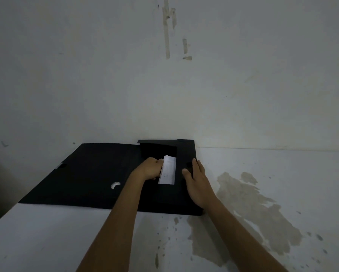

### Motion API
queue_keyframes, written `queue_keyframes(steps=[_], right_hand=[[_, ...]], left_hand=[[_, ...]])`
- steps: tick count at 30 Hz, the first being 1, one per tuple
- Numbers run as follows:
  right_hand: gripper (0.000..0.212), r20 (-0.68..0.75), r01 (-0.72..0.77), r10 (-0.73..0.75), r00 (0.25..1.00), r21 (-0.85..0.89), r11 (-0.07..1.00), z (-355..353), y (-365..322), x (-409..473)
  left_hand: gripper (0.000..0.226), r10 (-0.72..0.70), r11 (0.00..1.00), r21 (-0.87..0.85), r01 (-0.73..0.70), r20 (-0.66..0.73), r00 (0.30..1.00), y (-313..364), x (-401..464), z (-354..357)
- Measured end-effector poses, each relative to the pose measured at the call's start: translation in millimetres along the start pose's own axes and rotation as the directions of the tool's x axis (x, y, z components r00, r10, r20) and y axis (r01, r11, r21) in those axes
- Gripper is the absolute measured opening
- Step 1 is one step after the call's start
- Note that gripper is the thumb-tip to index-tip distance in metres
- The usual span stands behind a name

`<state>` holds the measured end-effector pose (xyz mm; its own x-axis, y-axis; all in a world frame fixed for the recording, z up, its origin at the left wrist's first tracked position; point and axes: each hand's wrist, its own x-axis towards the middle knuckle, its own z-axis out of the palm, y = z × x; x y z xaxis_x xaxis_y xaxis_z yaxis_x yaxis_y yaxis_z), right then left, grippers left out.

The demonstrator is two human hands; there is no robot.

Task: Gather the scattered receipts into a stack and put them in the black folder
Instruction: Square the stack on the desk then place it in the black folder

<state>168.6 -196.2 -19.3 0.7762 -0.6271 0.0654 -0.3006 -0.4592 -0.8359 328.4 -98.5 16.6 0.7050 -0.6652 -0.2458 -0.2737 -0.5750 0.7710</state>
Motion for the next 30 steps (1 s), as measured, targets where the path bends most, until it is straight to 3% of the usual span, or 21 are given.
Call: queue_keyframes(steps=[8, 10, 13, 16, 21, 24, 27, 30], right_hand=[[0.072, 0.018, 0.011, -0.009, 1.000, -0.133, 0.991, 2.9, 1.0, 3.0], [0.074, 0.049, 0.018, -0.009, 0.999, -0.185, 0.983, 2.6, -2.7, -1.5], [0.077, 0.052, 0.040, -0.024, 0.998, -0.333, 0.942, 0.2, -5.8, -5.8], [0.076, 0.027, 0.163, -0.181, 0.983, -0.583, 0.796, -6.1, -16.8, -6.7], [0.088, 0.215, 0.377, -0.310, 0.926, -0.549, 0.746, 37.4, -65.4, -40.6], [0.096, 0.267, 0.404, -0.304, 0.915, -0.607, 0.684, 63.0, -70.9, -52.1], [0.105, 0.261, 0.398, -0.309, 0.915, -0.719, 0.570, 72.2, -64.2, -51.3], [0.108, 0.243, 0.384, -0.315, 0.917, -0.748, 0.542, 76.1, -59.8, -47.4]], left_hand=[[0.038, 0.087, 0.996, -0.010, -0.087, -0.040, 0.995, -3.1, -8.5, -1.2], [0.032, 0.154, 0.988, 0.047, -0.148, -0.172, 0.973, -13.7, -18.3, -7.8], [0.022, 0.253, 0.967, 0.124, -0.223, -0.386, 0.887, -37.1, -33.9, -21.9], [0.020, 0.244, 0.968, 0.175, -0.178, -0.527, 0.814, -75.4, -49.6, -42.5], [0.021, 0.151, 0.960, 0.271, 0.072, -0.717, 0.680, -152.3, -90.6, -83.7], [0.045, 0.013, 0.930, 0.245, 0.276, -0.770, 0.638, -185.3, -108.4, -109.8], [0.092, -0.177, 0.871, 0.197, 0.450, -0.728, 0.662, -214.8, -116.1, -137.4], [0.115, -0.228, 0.864, 0.189, 0.466, -0.679, 0.698, -225.5, -113.3, -157.2]])
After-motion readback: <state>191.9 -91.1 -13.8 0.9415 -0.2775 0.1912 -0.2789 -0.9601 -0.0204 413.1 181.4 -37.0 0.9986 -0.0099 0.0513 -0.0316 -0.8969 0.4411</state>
